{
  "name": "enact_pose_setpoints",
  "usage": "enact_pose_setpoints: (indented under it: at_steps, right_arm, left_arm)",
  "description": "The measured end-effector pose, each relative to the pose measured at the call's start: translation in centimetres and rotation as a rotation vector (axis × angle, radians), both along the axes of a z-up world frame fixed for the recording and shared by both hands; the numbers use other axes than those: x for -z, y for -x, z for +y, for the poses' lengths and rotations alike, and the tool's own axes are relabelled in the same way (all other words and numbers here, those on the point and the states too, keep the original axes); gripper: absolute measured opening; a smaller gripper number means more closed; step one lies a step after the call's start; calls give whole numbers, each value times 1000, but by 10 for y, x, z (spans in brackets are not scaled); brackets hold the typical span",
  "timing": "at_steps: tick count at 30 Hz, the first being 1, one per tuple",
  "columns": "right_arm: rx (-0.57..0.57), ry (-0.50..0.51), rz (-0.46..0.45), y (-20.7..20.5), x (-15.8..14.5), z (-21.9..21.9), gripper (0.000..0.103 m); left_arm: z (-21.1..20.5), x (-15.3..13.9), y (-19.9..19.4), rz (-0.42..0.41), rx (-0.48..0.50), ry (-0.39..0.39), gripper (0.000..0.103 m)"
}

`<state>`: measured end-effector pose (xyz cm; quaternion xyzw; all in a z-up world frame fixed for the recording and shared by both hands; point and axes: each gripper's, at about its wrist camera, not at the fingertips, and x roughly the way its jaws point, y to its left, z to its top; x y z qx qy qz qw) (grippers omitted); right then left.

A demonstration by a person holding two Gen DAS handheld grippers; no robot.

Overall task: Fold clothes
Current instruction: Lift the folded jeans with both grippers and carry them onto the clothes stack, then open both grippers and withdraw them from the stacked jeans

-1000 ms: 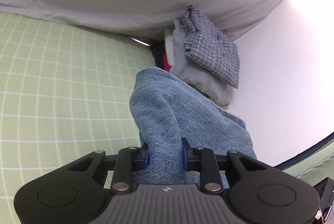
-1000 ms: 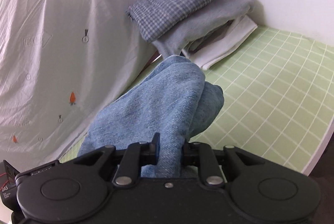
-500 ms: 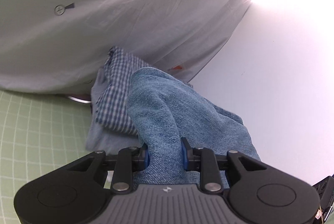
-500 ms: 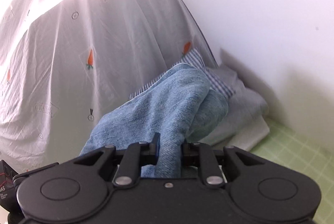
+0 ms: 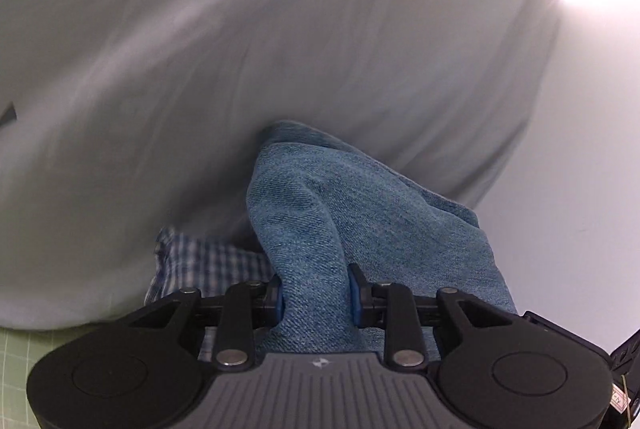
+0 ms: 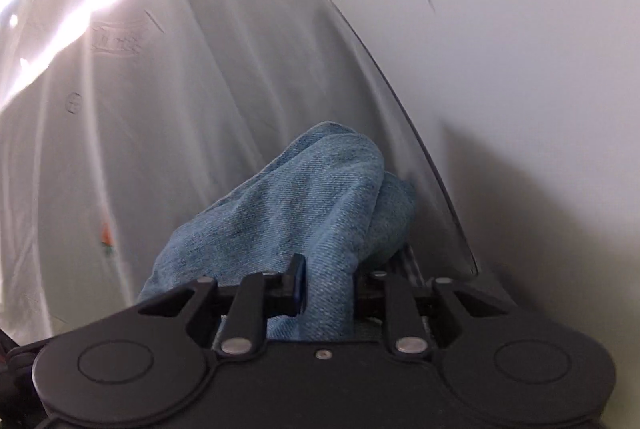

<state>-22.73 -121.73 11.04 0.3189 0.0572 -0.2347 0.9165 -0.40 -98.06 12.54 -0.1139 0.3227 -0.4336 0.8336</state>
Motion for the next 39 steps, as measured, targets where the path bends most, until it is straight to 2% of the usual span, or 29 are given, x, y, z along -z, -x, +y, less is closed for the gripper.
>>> enact_pose_setpoints:
  at_steps: [3,6,8,10,12,14,17,18,20,23,29,34,39]
  right_arm:
    - [26,-46,67,-31,47,-17,31]
    - [12,-83,21,-31,72,-24,41]
    - [11,-80,8,-29,78,-27,47]
    - [16,-62,35,-29,76,-29,55]
    - [15,-38,72,-34,66,-31,60]
    - [26,30,130,-36,52,-25,67]
    - [60,157,204,-28,31,-3,73]
    - [74,192,217,-23,23,6,82]
    - [104,240,219,-7,10,25,88]
    - [128,279,211,19,-8,54,92]
    - [127,241,219,80,-26,127,95]
    - [129,246,287,124,-24,199,95]
    - [97,235,361,159,-8,256,94]
  left_arm:
    - [-11,32,-12,-15,-35,-67,39]
    - [-9,47,-20,2,-33,-44,49]
    - [-5,52,-24,53,-27,-9,55]
    - [-8,48,-26,49,-29,-17,56]
    - [-9,38,-19,2,-27,-57,58]
    - [-10,27,-12,-45,-18,-101,72]
    - [4,10,12,-124,-1,-111,83]
    - [10,4,23,-144,3,-112,84]
    - [27,-5,47,-169,5,-99,92]
    - [58,-16,86,-192,16,-72,101]
    - [117,-22,159,-195,50,-92,103]
    - [164,-14,197,-162,51,-106,103]
    - [199,-9,219,-186,40,-152,103]
